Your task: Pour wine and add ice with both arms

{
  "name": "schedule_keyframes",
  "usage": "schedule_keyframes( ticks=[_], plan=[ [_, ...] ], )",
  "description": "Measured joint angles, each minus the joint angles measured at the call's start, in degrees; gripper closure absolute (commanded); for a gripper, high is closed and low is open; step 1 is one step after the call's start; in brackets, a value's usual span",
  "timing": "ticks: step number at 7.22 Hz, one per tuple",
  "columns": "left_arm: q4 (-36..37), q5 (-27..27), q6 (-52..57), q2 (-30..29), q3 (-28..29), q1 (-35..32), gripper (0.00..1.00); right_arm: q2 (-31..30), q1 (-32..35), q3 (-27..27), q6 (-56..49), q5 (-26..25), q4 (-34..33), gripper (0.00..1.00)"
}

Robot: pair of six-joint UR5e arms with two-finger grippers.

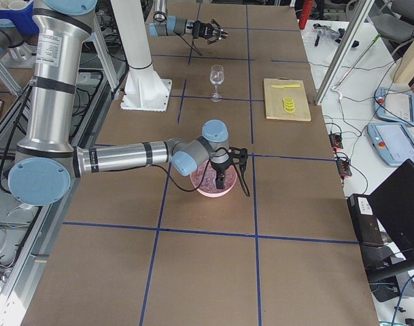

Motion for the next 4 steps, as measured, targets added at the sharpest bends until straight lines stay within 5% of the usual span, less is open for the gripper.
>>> schedule_keyframes(
  ticks=[3, 4],
  plan=[
    [-7.7, 0.6, 0.0, 5.2, 0.3, 0.0, 1.00, -0.2, -4.9, -0.1, 3.5, -3.8, 1.5, 0.03],
    [-8.1, 0.6, 0.0, 5.4, 0.3, 0.0, 1.00, -0.5, -5.4, -0.1, 3.7, -3.8, 1.5, 0.20]
  ],
)
